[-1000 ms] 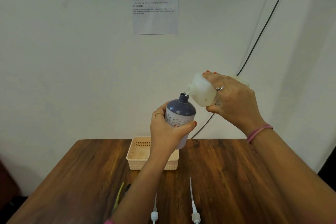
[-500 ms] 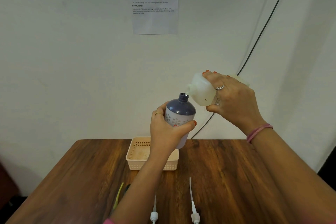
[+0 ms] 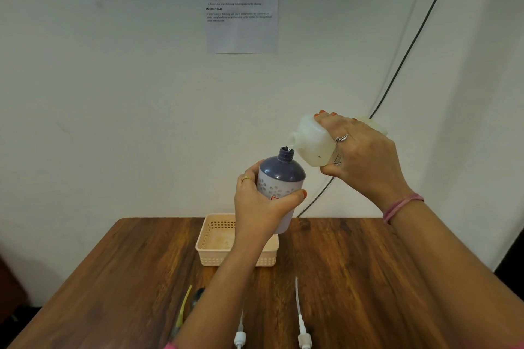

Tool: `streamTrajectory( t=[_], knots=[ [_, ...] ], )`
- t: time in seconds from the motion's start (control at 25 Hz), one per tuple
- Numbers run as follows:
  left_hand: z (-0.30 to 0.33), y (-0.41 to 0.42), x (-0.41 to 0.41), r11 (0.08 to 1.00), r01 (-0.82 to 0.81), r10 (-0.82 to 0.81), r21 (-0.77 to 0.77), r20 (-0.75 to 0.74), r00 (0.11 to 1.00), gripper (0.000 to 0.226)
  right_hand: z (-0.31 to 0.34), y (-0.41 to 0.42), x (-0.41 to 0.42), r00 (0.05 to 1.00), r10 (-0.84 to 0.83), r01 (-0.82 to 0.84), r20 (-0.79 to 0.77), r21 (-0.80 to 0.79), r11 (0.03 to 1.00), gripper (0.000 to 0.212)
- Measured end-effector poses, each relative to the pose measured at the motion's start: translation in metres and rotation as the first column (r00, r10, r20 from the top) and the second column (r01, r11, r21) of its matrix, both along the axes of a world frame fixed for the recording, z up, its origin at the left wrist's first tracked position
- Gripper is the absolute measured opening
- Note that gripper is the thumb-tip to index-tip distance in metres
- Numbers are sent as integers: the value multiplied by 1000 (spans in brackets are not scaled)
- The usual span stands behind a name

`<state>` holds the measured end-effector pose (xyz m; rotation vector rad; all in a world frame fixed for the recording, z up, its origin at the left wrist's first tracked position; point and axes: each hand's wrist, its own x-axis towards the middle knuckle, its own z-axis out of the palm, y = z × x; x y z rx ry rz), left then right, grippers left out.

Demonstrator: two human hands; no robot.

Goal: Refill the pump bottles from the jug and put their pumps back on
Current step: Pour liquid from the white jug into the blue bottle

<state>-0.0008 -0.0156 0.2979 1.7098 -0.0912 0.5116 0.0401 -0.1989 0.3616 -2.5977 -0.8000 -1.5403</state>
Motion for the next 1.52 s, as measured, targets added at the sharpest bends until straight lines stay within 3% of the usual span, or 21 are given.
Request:
streamTrajectory(
  t=[1.52],
  knots=[
    [-2,-5,1,999,16,-16,-34,-11,1000,75,0,-4,-2,1000,2,-1,25,-6,1000,85]
  ],
)
